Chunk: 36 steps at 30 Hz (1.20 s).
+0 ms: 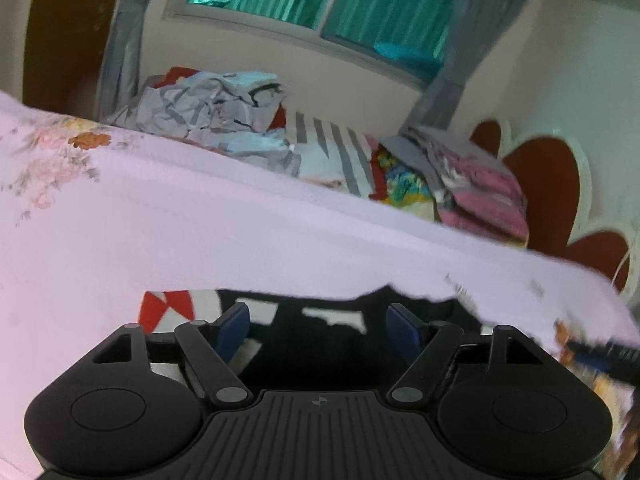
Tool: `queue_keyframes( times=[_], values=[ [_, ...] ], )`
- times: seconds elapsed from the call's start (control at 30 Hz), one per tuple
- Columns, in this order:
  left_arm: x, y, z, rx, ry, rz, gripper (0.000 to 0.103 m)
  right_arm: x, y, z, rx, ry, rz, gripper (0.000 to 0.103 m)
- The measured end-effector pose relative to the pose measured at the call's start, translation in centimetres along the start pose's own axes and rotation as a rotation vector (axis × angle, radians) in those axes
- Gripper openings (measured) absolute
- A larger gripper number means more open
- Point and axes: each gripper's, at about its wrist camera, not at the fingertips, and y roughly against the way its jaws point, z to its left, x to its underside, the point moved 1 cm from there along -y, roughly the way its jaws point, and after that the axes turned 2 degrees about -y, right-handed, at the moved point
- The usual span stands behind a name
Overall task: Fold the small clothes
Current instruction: 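Open both tools to release the hem on the folded sweater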
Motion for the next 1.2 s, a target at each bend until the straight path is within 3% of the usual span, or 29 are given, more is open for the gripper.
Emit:
queue_keyframes(
  times=[0.1,0.33,0.4,0.5,0.63,0.67,0.8,1.0,1.2],
  values=[
    [0.4,-0.9,0.2,-0.003,-0.036,0.039,0.074,-0.1,-0.5,0.0,-0.012,0.046,0.005,0.06],
    [1.6,-2.8,0.5,-0.035,-0.054,0.073,0.072,1.4,-3.5,0.7,-0.005,0.144,0.108,0.059],
    [1.7,-3.1,0.2,-0.038,-0.082,0.077,0.048,1.6,-4.0,1.3,0.004,0.189,0.108,0.053],
    [1.8,-3.5,0.2,-0.034,-0.079,0.092,0.024,1.8,-4.4,2.3,0.016,0.252,0.112,0.037],
    [2.0,-3.2,0.0,-0.046,-0.093,0.081,0.006,1.9,-4.4,3.0,-0.001,0.298,0.119,0.011],
    [2.0,-3.0,0.0,-0.043,-0.092,0.074,0.006,1.9,-4.3,3.2,-0.003,0.311,0.118,0.006],
    [1.5,-1.8,0.6,-0.055,-0.072,0.005,0.005,1.4,-3.2,3.1,-0.01,0.292,0.054,0.006],
    [1.6,-1.3,2.2,-0.131,-0.018,-0.074,0.005,0.5,-2.2,3.1,0.021,0.285,-0.059,0.005],
    [3.4,-2.7,2.9,-0.175,-0.003,-0.035,0.005,2.1,-5.2,1.2,0.093,0.248,0.036,0.006]
  ],
)
